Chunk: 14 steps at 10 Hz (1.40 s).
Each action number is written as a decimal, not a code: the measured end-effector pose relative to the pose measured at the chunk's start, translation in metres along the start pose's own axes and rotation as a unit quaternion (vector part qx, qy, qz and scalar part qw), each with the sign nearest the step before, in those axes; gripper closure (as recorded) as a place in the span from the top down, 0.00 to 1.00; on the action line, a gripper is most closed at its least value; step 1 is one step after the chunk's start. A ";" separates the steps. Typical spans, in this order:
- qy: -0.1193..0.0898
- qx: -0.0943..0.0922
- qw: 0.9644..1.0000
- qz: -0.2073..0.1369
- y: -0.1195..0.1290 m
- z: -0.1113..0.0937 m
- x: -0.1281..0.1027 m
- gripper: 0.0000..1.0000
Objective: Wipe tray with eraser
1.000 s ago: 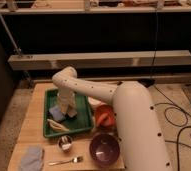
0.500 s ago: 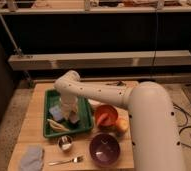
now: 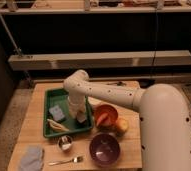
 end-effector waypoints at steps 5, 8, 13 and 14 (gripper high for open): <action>-0.007 -0.003 1.000 -0.009 0.038 0.011 0.039 0.00; -0.004 -0.003 1.000 -0.022 0.038 0.014 0.065 0.00; -0.002 0.011 0.998 -0.057 0.014 0.022 0.096 0.00; -0.004 0.016 0.998 -0.064 0.005 0.026 0.098 0.00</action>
